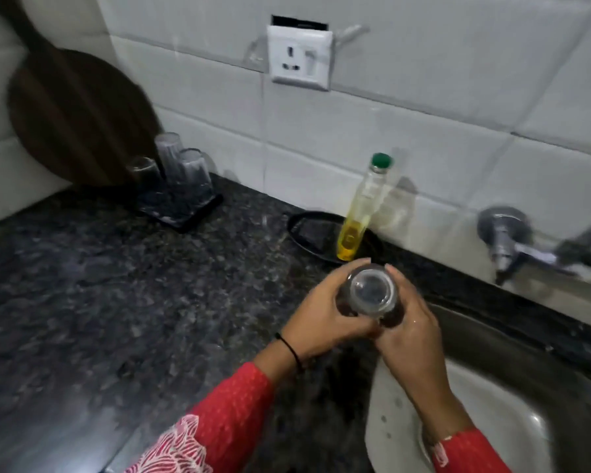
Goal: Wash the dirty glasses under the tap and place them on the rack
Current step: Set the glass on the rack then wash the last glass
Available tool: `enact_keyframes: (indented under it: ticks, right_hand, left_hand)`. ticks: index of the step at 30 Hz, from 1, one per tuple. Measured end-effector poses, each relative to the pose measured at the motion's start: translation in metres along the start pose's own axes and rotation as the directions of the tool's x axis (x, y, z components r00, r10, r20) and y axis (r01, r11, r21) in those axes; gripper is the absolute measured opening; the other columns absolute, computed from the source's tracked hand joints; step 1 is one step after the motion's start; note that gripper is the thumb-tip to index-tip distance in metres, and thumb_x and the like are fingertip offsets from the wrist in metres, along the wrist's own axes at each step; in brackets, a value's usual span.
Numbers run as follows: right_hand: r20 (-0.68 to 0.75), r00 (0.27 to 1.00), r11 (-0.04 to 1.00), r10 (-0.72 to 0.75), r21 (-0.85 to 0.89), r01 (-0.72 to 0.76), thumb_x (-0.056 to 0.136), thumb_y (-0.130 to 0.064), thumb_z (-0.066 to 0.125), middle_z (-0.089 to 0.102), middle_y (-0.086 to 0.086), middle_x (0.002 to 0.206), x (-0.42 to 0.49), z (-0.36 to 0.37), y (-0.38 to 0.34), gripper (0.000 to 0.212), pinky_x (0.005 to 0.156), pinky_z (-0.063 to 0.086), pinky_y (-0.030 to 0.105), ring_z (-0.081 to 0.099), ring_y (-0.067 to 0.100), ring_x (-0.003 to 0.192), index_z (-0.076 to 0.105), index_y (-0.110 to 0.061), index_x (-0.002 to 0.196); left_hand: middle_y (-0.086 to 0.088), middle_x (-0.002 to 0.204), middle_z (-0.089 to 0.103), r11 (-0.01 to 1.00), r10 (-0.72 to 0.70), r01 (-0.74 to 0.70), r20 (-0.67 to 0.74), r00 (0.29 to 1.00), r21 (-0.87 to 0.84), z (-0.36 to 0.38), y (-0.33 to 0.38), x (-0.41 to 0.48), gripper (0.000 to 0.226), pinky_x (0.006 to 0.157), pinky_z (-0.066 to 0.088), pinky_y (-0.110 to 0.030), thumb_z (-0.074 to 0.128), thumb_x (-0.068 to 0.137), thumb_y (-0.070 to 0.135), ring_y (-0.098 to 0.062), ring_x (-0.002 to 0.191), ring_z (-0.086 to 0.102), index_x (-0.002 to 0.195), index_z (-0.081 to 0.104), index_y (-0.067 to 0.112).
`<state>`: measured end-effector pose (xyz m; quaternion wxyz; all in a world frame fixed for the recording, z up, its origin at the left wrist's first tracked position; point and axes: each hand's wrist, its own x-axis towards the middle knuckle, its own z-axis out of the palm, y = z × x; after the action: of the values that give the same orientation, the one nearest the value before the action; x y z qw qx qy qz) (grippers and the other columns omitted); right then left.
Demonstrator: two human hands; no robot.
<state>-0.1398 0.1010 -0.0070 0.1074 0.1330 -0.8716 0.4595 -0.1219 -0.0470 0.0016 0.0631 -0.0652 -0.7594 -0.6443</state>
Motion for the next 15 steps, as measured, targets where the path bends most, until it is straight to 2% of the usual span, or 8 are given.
enact_keyframes:
  ticks: [2,6,8,9,11,13,15]
  right_hand:
    - [-0.007,0.997,0.994,-0.071,0.081,0.072,0.065,0.003,0.073,0.062,0.0,0.128,0.038,0.045,-0.028,0.067,0.102,0.045,0.028,0.058,0.011,0.118,0.058,-0.014,0.127]
    - [0.088,0.972,0.953,-0.217,0.234,0.192,0.064,-0.02,0.07,0.063,0.006,0.112,0.102,0.15,-0.088,0.048,0.092,0.048,0.02,0.061,0.008,0.102,0.063,-0.012,0.111]
    - [0.144,0.974,0.944,-0.177,0.304,0.127,0.064,-0.018,0.075,0.068,0.0,0.098,0.124,0.199,-0.112,0.043,0.081,0.048,0.017,0.064,0.002,0.09,0.063,-0.016,0.106]
    - [0.182,0.973,0.939,-0.144,0.334,0.077,0.066,-0.014,0.078,0.068,-0.005,0.089,0.134,0.224,-0.122,0.041,0.075,0.047,0.012,0.063,-0.006,0.081,0.063,-0.016,0.104]
    - [0.257,0.961,0.919,-0.099,0.393,-0.011,0.068,-0.004,0.081,0.065,-0.012,0.084,0.153,0.272,-0.132,0.043,0.069,0.044,0.004,0.06,-0.016,0.071,0.062,-0.011,0.106]
    - [0.294,0.954,0.914,-0.056,0.4,-0.07,0.066,-0.002,0.082,0.066,-0.01,0.088,0.169,0.311,-0.133,0.05,0.069,0.046,0.006,0.062,-0.014,0.074,0.061,-0.012,0.11]
    - [0.314,0.949,0.915,-0.024,0.389,-0.106,0.064,-0.005,0.084,0.069,-0.003,0.091,0.182,0.345,-0.131,0.053,0.074,0.05,0.017,0.066,-0.001,0.082,0.06,-0.015,0.11]
  left_hand:
    - [-0.003,0.137,0.048,0.996,0.07,-0.065,-0.072,0.995,0.062,-0.056,-0.004,0.017,0.077,0.107,0.042,-0.03,0.083,0.068,0.016,-0.007,0.127,0.048,0.136,0.047,0.019]
    - [-0.009,0.135,0.041,0.999,0.009,0.001,-0.204,0.979,0.048,-0.175,-0.023,0.041,0.08,0.098,0.044,-0.016,0.082,0.07,0.016,0.011,0.115,0.049,0.14,0.042,0.016]
    - [-0.008,0.138,0.045,0.998,-0.049,0.057,-0.259,0.965,0.024,-0.227,-0.039,0.05,0.084,0.1,0.047,-0.024,0.081,0.072,0.021,-0.004,0.121,0.052,0.143,0.037,0.015]
    - [-0.007,0.137,0.049,0.996,-0.084,0.089,-0.298,0.951,0.003,-0.251,-0.047,0.054,0.08,0.099,0.048,-0.026,0.078,0.075,0.019,-0.01,0.121,0.053,0.143,0.036,0.013]
    - [-0.005,0.127,0.053,0.99,-0.142,0.14,-0.369,0.918,-0.033,-0.289,-0.065,0.062,0.062,0.095,0.049,-0.023,0.065,0.084,0.0,-0.012,0.115,0.054,0.139,0.037,0.005]
    - [-0.003,0.124,0.051,0.984,-0.176,0.177,-0.388,0.905,-0.034,-0.317,-0.083,0.07,0.049,0.093,0.045,-0.015,0.05,0.088,-0.013,-0.015,0.117,0.051,0.134,0.039,0.0]
    - [-0.006,0.132,0.049,0.976,-0.21,0.219,-0.366,0.907,-0.016,-0.337,-0.102,0.077,0.054,0.097,0.042,-0.013,0.041,0.085,-0.021,-0.017,0.127,0.046,0.136,0.038,-0.001]
